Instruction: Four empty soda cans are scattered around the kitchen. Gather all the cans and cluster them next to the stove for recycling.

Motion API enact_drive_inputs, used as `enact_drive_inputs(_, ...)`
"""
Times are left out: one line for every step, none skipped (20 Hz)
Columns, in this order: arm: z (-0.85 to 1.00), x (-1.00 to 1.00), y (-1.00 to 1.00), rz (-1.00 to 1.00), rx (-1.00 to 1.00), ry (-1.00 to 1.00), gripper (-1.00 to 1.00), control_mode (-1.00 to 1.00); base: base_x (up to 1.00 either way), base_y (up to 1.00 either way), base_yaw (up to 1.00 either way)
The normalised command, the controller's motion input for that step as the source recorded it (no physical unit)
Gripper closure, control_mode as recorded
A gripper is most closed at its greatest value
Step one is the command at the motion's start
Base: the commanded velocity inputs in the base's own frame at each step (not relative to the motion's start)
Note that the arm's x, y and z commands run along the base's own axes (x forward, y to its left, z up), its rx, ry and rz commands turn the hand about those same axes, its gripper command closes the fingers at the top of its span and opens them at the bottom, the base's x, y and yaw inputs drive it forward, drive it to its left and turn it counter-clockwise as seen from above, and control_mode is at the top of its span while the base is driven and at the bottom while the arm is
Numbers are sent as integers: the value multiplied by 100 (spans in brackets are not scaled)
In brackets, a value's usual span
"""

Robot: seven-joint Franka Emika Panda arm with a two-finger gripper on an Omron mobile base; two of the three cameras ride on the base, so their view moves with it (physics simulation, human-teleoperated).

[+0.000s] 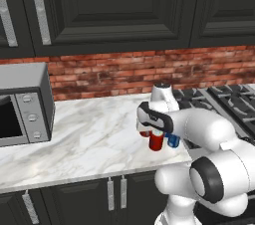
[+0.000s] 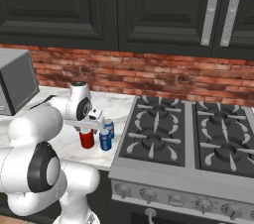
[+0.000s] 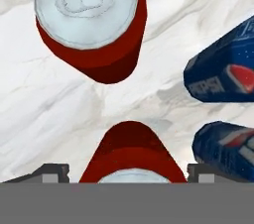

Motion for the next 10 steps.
enact_drive_inputs(0, -36, 0, 0, 0, -1, -100, -100, 0, 0, 0)
enact_drive_inputs(0, -36, 0, 0, 0, -1, -100, -100, 0, 0, 0)
enact_drive_inputs(0, -39, 0, 0, 0, -2, -100, -100, 0, 0, 0)
enact_drive_inputs(0, -36, 0, 0, 0, -1, -100, -100, 0, 0, 0)
enact_drive_inputs(0, -31, 0, 0, 0, -1, -100, -100, 0, 0, 0)
enact_drive_inputs(0, -18, 0, 0, 0, -5, -100, -100, 0, 0, 0)
enact_drive_inputs(9, -4, 0, 0, 0, -9, -100, -100, 0, 0, 0)
enact_drive_inputs(36, 0, 0, 0, -3, -15, -100, -100, 0, 0, 0)
enact_drive_inputs(55, 0, 0, 0, -4, -19, -100, -100, 0, 0, 0)
enact_drive_inputs(71, 0, 0, 0, -2, -17, -100, -100, 0, 0, 0)
